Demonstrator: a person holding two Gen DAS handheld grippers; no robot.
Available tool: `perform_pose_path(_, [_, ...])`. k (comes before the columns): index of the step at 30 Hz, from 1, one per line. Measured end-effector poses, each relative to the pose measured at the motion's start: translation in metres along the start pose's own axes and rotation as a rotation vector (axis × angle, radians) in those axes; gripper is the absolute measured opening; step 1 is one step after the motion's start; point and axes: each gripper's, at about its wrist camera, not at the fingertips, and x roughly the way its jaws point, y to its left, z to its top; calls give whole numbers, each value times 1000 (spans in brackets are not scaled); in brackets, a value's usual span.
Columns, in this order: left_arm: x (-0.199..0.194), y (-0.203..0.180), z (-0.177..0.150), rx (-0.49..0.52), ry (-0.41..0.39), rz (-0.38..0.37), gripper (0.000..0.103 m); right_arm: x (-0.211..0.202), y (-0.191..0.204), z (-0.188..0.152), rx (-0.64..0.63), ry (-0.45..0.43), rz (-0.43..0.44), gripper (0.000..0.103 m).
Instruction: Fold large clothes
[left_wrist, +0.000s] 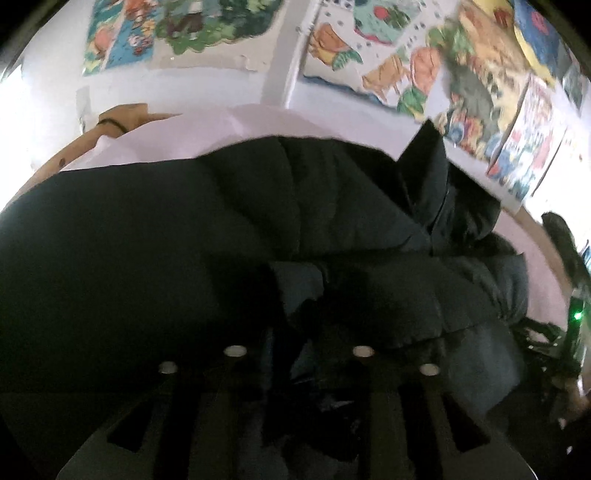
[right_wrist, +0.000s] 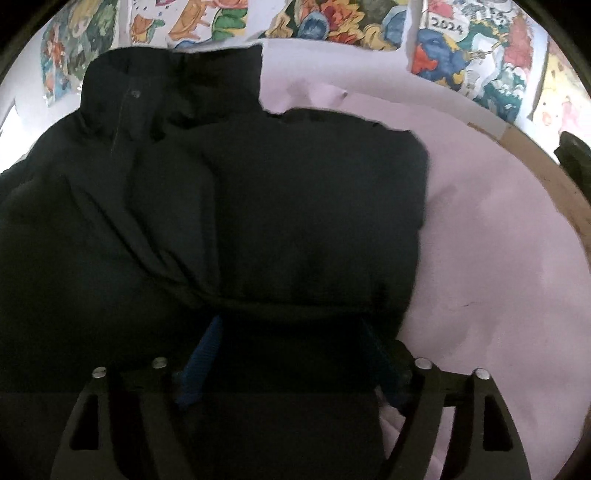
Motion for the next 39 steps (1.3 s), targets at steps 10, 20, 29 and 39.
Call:
perform_pose_path(10, [-125, 33, -38, -76, -198, 24, 84, -59, 79, 27, -125, -41, 98, 86])
perform_pose_path(20, [-222, 94, -137, -257, -249, 81, 95, -92, 248, 43, -482, -98, 129, 93])
perform_pose_path(29, [-255, 145, -187, -595, -365, 110, 96, -53, 331, 64, -383, -135, 102, 94])
perform_pose_path(39, [-253, 176, -207, -814, -479, 176, 96, -14, 350, 47, -409, -212, 27, 103])
